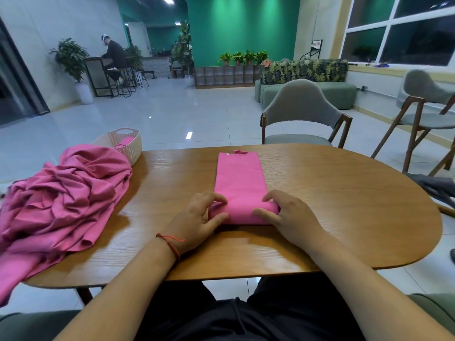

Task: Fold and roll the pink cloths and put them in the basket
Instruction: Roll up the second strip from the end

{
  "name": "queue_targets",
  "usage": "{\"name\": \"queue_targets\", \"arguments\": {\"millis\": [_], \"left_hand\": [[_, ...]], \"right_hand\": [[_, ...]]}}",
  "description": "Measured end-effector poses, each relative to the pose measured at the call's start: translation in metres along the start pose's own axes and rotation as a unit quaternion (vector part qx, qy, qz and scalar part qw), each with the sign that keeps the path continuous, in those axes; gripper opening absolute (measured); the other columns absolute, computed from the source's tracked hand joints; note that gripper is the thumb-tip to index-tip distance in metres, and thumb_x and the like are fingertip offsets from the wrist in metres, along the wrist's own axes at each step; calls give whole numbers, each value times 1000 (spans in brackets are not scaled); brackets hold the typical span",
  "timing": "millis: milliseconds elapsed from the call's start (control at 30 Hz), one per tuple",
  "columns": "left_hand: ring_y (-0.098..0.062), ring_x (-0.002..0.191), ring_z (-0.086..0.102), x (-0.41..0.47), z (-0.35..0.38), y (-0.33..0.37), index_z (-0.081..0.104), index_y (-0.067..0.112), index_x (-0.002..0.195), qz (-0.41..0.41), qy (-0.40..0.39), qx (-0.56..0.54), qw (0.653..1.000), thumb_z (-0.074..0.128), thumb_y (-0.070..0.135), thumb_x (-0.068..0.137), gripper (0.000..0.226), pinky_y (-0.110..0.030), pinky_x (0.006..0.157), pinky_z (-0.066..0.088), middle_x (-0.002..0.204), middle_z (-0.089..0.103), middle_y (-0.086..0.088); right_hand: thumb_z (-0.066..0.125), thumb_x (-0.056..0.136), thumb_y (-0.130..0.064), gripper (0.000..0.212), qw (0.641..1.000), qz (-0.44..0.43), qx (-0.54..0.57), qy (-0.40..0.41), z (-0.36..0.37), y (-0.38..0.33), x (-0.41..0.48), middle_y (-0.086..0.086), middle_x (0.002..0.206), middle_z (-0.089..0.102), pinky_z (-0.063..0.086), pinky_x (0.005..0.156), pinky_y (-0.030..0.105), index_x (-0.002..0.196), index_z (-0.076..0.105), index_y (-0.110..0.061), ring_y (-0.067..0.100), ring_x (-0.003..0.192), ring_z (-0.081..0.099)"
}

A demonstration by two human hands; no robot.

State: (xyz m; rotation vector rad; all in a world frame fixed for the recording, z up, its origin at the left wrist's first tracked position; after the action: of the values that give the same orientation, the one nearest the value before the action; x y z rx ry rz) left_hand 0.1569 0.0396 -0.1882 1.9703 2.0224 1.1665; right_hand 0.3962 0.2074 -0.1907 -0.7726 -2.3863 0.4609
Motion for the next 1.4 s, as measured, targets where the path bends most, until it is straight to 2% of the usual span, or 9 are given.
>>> {"name": "queue_targets", "arguments": {"millis": [133,300,467,600,733,1000,1100,1233,1400], "left_hand": [[0,106,58,-4,-2,3,61,44,124,-1,-14,1,1000,89,31,77,56,-26,87,53,124,57,23],[-7,90,62,-3,-4,2,66,48,120,-41,-12,-32,999,91,46,75,52,-33,82,57,112,64,25],[-5,100,64,0,-4,-1,65,47,124,-60,-19,-14,998,84,61,76,54,-31,91,56,114,64,17],[0,105,58,5,-4,-7,64,47,129,-93,-30,7,995,71,76,79,58,-26,97,48,116,57,13],[-5,83,62,6,-2,-1,65,51,116,-109,-38,-28,993,58,86,77,53,-29,71,58,105,55,3],[-13,97,46,11,4,-4,52,41,77,-67,-34,55,996,23,69,101,47,-36,92,39,90,49,14],[-14,103,48,9,5,-3,60,41,95,-48,-16,63,997,24,62,104,43,-41,101,42,100,54,16],[-9,122,52,3,3,-4,59,31,132,18,-5,46,999,55,48,102,35,-27,108,42,128,55,12],[-7,123,52,4,3,-7,57,31,138,10,-5,70,997,73,58,89,58,-33,110,45,131,57,11]], "right_hand": [[62,88,-79,47,997,45,56,-9,-2,2,0,-6,74,63,53,73,42,97,51,-34,16,66,64],[58,98,-68,46,996,40,71,25,-2,2,1,-6,75,60,52,75,40,82,59,-25,11,71,62],[24,96,-86,77,1000,-12,-26,-2,2,5,0,-10,104,53,39,81,25,110,69,-25,8,95,51],[43,106,-63,44,1000,9,-16,20,1,-6,-5,-15,121,55,45,90,31,131,53,-28,8,111,53],[36,106,-62,38,999,9,-39,9,-1,-9,-5,-5,103,61,49,79,40,111,50,-27,17,96,56],[28,108,-66,57,1000,7,-5,-9,3,-2,4,-3,74,56,43,70,42,76,47,-22,17,76,53],[26,107,-66,62,998,45,11,-48,1,-2,13,-2,78,65,51,80,46,80,55,-19,17,80,59],[20,101,-74,74,992,94,17,-82,0,-2,25,-4,91,73,53,90,44,90,70,-21,17,89,65],[27,108,-66,55,995,91,19,-32,2,-7,15,-7,85,66,48,74,41,86,60,-27,17,83,61]]}}
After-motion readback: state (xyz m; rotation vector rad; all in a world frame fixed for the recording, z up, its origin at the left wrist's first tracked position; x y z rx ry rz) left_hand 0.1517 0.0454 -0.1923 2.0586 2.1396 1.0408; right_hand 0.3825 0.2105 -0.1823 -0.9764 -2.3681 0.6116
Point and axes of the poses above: each hand's wrist, its own x-axis towards the middle knuckle, its own z-axis out of the palm, y = z × x, the point moved 1 cm from there along x, towards the middle knuckle
